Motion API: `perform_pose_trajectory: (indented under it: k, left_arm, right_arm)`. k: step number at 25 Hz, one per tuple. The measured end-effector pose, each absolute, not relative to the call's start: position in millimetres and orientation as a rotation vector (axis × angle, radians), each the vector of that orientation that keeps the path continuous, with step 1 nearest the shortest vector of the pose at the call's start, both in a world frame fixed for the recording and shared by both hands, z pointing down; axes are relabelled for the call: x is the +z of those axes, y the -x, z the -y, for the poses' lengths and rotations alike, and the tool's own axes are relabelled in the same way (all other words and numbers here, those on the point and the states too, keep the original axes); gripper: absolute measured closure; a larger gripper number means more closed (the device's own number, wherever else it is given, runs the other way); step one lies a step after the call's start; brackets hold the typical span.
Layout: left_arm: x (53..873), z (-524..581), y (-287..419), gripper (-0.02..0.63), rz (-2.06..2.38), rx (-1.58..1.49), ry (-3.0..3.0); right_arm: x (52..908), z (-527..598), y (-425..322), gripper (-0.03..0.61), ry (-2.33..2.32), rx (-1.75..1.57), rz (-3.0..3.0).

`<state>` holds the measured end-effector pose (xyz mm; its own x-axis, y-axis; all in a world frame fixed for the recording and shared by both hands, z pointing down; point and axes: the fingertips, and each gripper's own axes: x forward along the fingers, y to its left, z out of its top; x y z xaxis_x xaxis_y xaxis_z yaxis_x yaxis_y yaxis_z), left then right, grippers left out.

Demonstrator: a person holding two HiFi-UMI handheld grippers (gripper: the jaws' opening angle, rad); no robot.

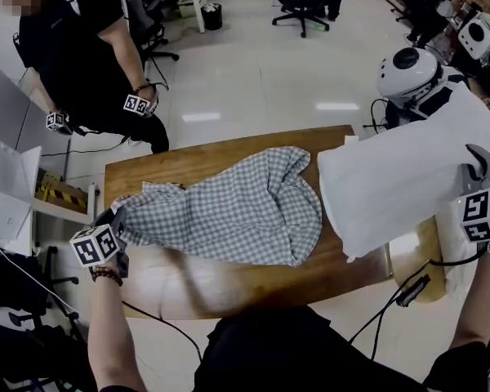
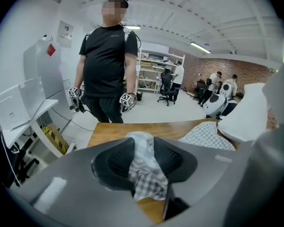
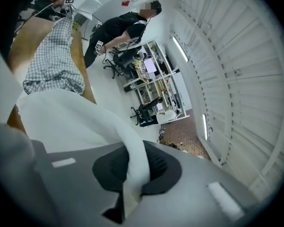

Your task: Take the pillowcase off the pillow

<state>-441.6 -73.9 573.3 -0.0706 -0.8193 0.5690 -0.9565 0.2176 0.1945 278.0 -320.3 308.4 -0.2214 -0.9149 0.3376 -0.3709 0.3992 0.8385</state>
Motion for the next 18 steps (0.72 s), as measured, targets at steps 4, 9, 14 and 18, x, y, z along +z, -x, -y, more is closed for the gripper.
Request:
perform_pose_trajectory:
  k: [4, 9, 14, 18]
  left_arm:
    - [564, 72, 438, 0.417, 1.942, 0.396, -1.685]
    - [547, 63, 438, 0.396, 1.978, 0.394, -1.722]
    - [528, 51, 443, 0.399, 1.994, 0.343, -1.765]
    - [517, 38, 442, 0.400, 1.987, 0.316, -1.808]
  right_arm:
    - [269, 302, -245, 0.560, -1.123, -0.847, 1.833]
    - [219, 278, -217, 0.560, -1.167, -0.873, 1.908]
    - [191, 256, -189, 0.560, -1.191, -0.860, 1.990]
    - [162, 216, -111, 0.560, -1.172, -0.818, 2.150]
